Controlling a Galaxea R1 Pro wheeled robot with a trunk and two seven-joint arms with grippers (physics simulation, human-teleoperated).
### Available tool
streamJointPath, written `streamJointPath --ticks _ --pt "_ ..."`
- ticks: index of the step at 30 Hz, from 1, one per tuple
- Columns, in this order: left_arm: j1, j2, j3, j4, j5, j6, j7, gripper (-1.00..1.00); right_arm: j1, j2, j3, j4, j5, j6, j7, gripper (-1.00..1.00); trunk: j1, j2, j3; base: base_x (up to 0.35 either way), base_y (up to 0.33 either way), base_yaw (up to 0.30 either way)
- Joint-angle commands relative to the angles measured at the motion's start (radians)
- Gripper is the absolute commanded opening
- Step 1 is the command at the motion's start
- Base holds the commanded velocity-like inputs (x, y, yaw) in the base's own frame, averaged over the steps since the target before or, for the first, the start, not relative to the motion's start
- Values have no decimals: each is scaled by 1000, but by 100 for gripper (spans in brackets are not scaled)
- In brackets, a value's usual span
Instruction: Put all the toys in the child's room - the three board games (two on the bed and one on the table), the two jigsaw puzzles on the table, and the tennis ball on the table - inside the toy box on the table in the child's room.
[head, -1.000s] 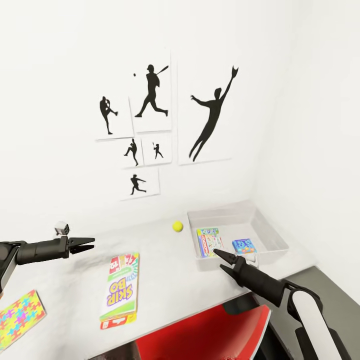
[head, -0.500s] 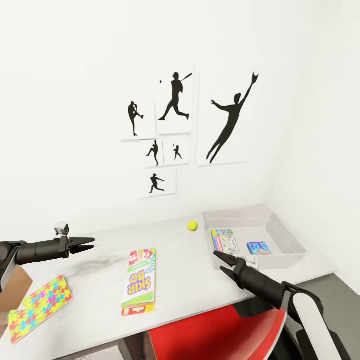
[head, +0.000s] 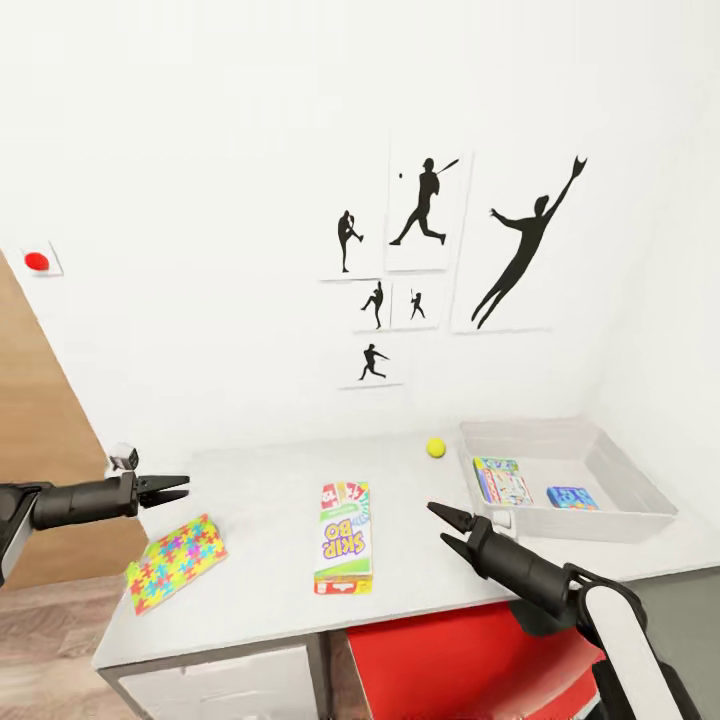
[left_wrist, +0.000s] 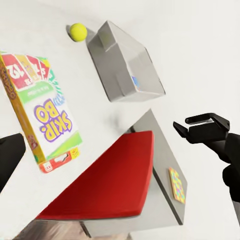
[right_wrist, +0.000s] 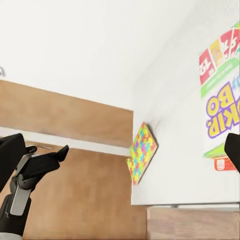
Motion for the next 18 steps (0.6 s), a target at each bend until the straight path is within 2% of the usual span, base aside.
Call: streamJointPath --ticks 1,7,18 --pt "-1 0 0 0 0 11 -4 100 -1 0 -2 0 10 5 10 100 0 -2 -1 -176 257 251" --pt "-1 1 -1 0 0 11 -4 100 -1 0 -2 0 10 5 10 100 0 -2 3 -105 261 257" --pt "-1 1 -1 0 -1 11 -4 100 -1 -1 -2 0 12 5 10 100 0 -2 9 -10 284 247"
